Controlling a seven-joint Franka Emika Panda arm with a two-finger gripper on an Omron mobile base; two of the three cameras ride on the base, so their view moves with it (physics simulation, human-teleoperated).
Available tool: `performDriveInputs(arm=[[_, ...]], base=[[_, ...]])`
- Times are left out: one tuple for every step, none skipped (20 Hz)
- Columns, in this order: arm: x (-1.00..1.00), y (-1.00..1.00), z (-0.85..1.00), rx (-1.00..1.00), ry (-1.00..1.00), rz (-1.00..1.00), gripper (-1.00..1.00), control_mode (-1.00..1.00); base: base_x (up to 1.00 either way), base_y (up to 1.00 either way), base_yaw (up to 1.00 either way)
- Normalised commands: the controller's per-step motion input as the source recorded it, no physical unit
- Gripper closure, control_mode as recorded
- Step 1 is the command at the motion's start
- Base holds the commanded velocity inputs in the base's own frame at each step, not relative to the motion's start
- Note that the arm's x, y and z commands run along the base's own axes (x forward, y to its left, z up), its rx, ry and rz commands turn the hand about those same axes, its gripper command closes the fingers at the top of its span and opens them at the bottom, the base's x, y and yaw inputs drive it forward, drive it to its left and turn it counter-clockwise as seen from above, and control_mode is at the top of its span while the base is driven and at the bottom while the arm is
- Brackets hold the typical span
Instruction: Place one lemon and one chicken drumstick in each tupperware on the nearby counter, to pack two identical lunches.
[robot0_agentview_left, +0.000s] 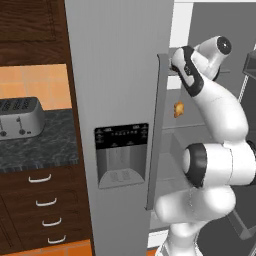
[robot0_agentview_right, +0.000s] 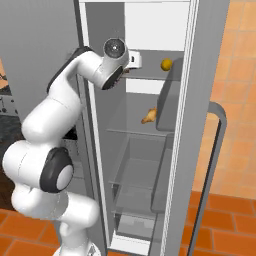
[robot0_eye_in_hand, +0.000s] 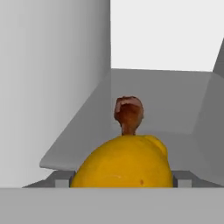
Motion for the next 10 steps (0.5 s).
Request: performDriveInputs(arm=[[-1.0,0.0,0.56,0.08,0.13,-0.03,1.0,-1.0],[-1.0,0.0,0.53,0.05,0.21,-0.01,1.0,-1.0],[-1.0,0.0,0.45,0.02,0.26,-0.01,1.0,-1.0],[-1.0,0.0,0.0,0.0,0.22,-0.03,1.0,-1.0],[-1.0,0.0,-0.06,0.0,0.16,-0.03,1.0,-1.0],[-1.0,0.04,-0.23,0.0,0.09,-0.02,1.0,-1.0],[-1.0,0.41,-0.21,0.0,0.14,-0.01,1.0,-1.0],[-1.0,0.43,-0.34,0.0,0.09,0.0,1.0,-1.0],[-1.0,0.51,-0.49,0.0,0.05,-0.02,1.0,-1.0],[-1.0,0.61,-0.6,0.0,0.03,-0.04,1.0,-1.0]], base=[[0.0,0.0,0.0],[0.0,0.0,0.0],[0.0,0.0,0.0],[0.0,0.0,0.0],[0.0,0.0,0.0],[0.0,0.0,0.0],[0.0,0.0,0.0],[0.0,0.0,0.0],[0.0,0.0,0.0],[0.0,0.0,0.0]])
